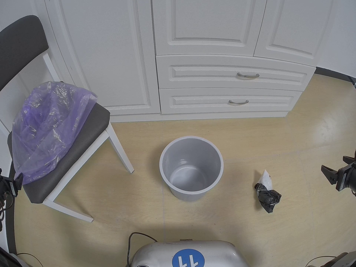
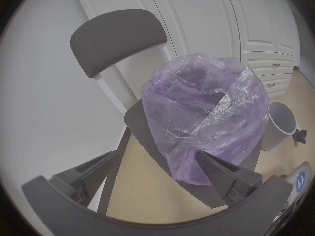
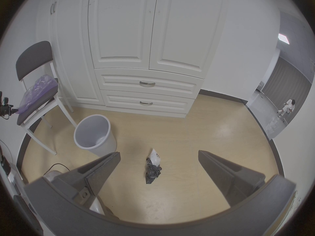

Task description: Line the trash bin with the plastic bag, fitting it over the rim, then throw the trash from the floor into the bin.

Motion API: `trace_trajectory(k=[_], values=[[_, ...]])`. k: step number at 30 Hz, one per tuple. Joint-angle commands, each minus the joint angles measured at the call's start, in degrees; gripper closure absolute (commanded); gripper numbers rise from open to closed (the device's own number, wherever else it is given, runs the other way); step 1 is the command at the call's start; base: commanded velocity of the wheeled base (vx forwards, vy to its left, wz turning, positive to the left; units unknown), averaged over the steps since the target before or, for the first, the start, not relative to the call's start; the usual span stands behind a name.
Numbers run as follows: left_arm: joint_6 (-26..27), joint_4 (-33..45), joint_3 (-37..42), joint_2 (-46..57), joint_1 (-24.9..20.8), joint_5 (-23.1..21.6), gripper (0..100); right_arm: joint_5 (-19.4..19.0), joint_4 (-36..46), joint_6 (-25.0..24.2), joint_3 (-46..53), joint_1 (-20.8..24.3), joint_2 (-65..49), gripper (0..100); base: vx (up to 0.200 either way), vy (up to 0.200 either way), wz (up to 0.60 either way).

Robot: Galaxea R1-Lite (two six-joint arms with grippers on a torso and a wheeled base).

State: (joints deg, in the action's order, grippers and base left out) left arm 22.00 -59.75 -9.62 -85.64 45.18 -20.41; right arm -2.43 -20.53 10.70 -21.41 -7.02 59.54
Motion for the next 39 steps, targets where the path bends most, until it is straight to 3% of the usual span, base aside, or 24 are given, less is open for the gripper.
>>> trace_trajectory(k=[1, 11, 18, 21, 26, 39], values=[[0.06, -0.02, 0.57, -1.37, -0.53, 0.02, 0, -0.04, -0.04, -0.07, -0.04, -0.01, -0.65, 0, 0.000, 0.000, 0.00], [-0.03, -3.01, 0.57, -4.80, -2.64, 0.10, 0, -0.04, -0.04, -0.16, -0.39, -0.01, -0.65, 0, 0.000, 0.000, 0.00], [-0.12, -12.85, 1.53, -10.51, -2.64, 0.37, 0, -0.04, -0.30, -0.51, -0.83, 0.08, -0.92, 0, 0.000, 0.000, 0.00], [-0.47, -21.03, 2.76, -14.12, -2.99, 3.97, 0, -0.04, -3.82, -0.95, -0.13, 0.34, -0.74, 0, 0.000, 0.000, 0.00], [-0.91, -28.06, 4.87, -16.40, -3.69, 4.41, 0, -0.04, -4.78, -0.95, 0.40, 1.75, -1.00, 0, 0.000, 0.000, 0.00], [-1.00, -28.14, 5.66, -12.62, -4.22, 4.32, 0, -0.04, -4.78, -0.95, 0.75, 3.07, -1.44, 0, 0.000, 0.000, 0.00]])
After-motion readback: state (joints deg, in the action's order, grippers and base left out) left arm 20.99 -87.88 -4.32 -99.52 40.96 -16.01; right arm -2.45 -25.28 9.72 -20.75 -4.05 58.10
